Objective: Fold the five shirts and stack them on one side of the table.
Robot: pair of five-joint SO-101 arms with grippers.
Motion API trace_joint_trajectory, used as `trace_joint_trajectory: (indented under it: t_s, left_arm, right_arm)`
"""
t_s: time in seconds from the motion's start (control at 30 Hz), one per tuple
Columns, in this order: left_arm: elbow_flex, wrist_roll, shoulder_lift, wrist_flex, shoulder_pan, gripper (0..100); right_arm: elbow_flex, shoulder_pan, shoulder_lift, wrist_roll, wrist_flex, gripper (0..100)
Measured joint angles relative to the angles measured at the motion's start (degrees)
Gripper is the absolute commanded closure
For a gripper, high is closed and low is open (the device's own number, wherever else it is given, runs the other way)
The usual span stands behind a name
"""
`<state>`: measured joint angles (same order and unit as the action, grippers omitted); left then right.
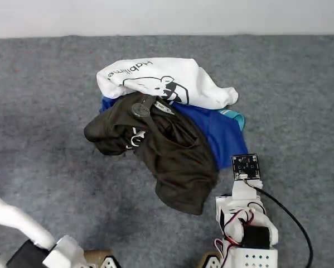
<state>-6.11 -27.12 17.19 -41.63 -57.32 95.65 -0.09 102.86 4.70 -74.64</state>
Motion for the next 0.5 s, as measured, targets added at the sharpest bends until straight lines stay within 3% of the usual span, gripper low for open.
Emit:
trace_joint_trajectory:
  t_s: [0.07,0.3,0.5]
  left_arm:
    - [0.00,-2.37,0.00,-3.69,0.00,69]
    - [0.00,-4.22,1.93,-13.45,0.79,69]
    - [0.00,-4.31,8.88,-23.82,8.26,69]
  right_arm:
    - [0.00,0.00,0.00,0.00,0.00,99.0]
    - [0.00,0.00,0.00,0.00,0.00,99.0]
    - [0.00,0.00,0.00,0.00,0.00,99.0]
